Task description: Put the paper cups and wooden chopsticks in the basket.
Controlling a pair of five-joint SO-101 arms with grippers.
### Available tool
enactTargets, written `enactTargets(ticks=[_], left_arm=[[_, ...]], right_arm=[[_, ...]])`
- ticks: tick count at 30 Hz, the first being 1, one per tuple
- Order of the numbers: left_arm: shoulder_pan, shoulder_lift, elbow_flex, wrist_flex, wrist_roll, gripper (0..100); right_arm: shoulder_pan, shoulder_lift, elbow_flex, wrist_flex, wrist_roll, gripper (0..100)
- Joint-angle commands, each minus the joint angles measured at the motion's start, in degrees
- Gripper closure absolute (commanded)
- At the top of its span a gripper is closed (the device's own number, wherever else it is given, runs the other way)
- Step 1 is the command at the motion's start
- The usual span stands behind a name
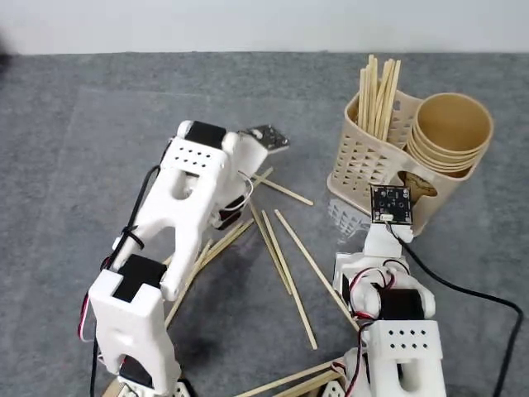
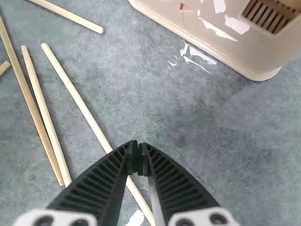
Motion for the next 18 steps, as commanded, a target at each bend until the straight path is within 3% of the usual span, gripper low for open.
enactTargets(ticks=[1, 9, 18], left_arm=[[0.4, -0.8, -4.4, 1.8, -0.6, 99], [0.1, -0.8, -12.4, 1.8, -0.2, 99], [0.6, -0.8, -32.9, 1.8, -0.1, 99]], right_arm=[[0.0, -1.1, -0.4, -1.4, 0.8, 99.1], [0.0, -1.1, -0.4, -1.4, 0.8, 99.1], [0.0, -1.1, -0.4, -1.4, 0.8, 99.1]])
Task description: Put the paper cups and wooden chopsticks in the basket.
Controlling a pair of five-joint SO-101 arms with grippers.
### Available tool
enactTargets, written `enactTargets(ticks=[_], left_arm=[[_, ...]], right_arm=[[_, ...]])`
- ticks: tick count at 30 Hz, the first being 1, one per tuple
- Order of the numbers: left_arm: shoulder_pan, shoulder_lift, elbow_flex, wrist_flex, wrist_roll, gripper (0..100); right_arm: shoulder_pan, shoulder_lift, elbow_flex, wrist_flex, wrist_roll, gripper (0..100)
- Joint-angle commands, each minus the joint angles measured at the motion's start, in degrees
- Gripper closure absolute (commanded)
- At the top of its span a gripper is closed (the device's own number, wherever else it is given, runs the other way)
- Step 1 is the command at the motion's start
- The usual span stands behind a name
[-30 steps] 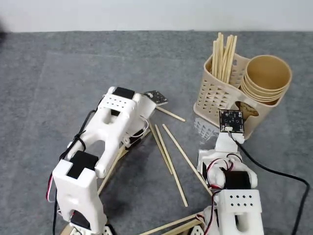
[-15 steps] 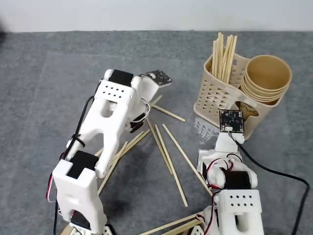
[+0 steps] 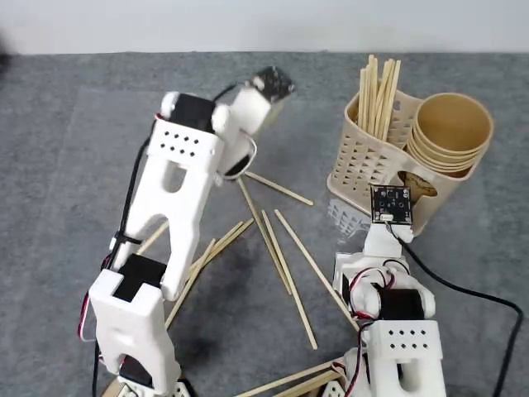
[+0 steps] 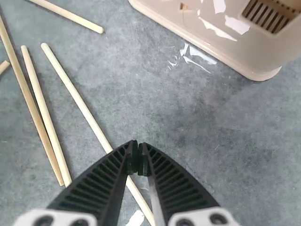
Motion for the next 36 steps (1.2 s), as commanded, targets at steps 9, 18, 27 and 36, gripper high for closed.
enactTargets(ticks=[9, 18, 27, 36], left_arm=[[7.0, -0.8, -31.3, 1.1, 1.9, 99], [16.3, -0.7, -44.3, -13.5, 2.0, 99], [18.4, -0.2, -44.3, -30.3, 10.2, 99], [20.7, 0.0, -43.5, -35.9, 16.4, 99]], right_arm=[[0.0, -1.1, -0.4, -1.4, 0.8, 99.1], [0.0, -1.1, -0.3, -1.4, 0.8, 99.1], [0.0, -1.1, -0.3, -1.4, 0.8, 99.1], [0.0, -1.1, -0.3, -1.4, 0.8, 99.1]])
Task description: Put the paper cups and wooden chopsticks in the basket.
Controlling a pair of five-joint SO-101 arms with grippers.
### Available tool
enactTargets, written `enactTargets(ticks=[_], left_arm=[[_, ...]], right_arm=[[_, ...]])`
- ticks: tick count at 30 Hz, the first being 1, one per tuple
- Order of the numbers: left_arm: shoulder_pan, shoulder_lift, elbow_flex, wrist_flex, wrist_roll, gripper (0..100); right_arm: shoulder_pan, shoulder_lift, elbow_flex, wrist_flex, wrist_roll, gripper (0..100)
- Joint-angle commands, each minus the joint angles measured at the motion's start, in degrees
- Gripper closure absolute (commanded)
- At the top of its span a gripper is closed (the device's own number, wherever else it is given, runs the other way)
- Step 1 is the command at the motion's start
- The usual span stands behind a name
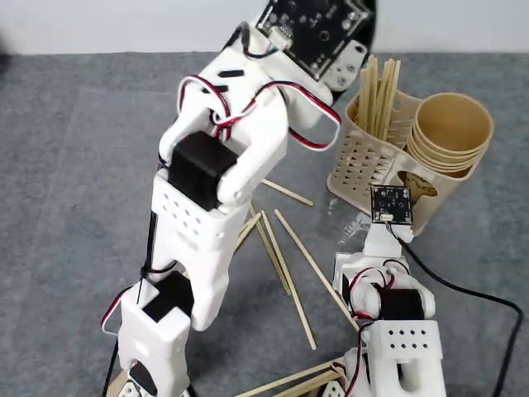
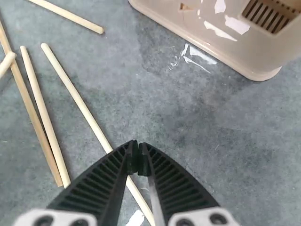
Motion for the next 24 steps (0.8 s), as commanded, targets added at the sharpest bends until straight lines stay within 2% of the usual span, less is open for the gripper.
enactTargets(ticks=[1, 8, 15, 20, 24], left_arm=[[1.2, -0.3, -0.2, -4.3, 4.0, 99], [3.7, -0.4, 8.7, -12.8, 11.6, 99], [4.2, -0.4, 22.3, -18.3, 12.7, 99], [4.0, -0.4, 29.8, -18.2, 12.7, 98], [4.0, -1.1, 30.8, -13.9, 12.7, 88]], right_arm=[[0.0, -1.1, -0.3, -1.4, 0.8, 99.1], [0.0, -1.1, -0.2, -1.4, 0.7, 99.1], [0.0, -1.1, -0.2, -1.4, 0.7, 99.1], [0.0, -1.1, -0.2, -1.4, 0.7, 99.1], [0.0, -1.1, -0.2, -1.4, 0.8, 99.1]])
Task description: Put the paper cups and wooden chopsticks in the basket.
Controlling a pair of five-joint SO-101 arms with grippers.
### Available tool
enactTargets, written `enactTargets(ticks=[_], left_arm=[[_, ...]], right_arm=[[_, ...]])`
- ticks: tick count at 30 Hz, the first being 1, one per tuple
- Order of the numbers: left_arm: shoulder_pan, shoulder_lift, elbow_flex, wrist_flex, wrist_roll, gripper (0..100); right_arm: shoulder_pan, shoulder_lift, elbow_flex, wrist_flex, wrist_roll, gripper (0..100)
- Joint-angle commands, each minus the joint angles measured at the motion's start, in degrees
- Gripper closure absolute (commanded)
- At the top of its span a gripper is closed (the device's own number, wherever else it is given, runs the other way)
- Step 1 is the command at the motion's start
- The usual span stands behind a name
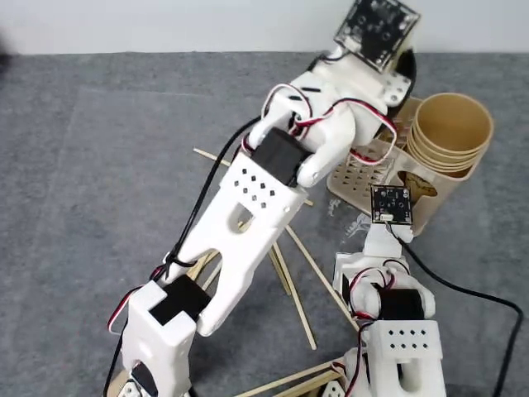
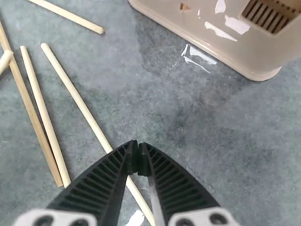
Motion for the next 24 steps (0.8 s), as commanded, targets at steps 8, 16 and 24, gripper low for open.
enactTargets(ticks=[8, 16, 24], left_arm=[[-3.7, -4.6, -14.7, 23.5, -0.9, 87], [-12.0, -6.7, -25.3, 48.6, -7.5, 87], [-25.5, -10.0, -14.0, 50.0, -8.4, 91]], right_arm=[[0.0, -1.1, -0.5, -1.4, 2.0, 99.1], [0.0, -1.1, -1.0, -0.9, 12.0, 99.1], [-4.3, -0.4, -10.8, 9.8, 15.9, 99.1]])
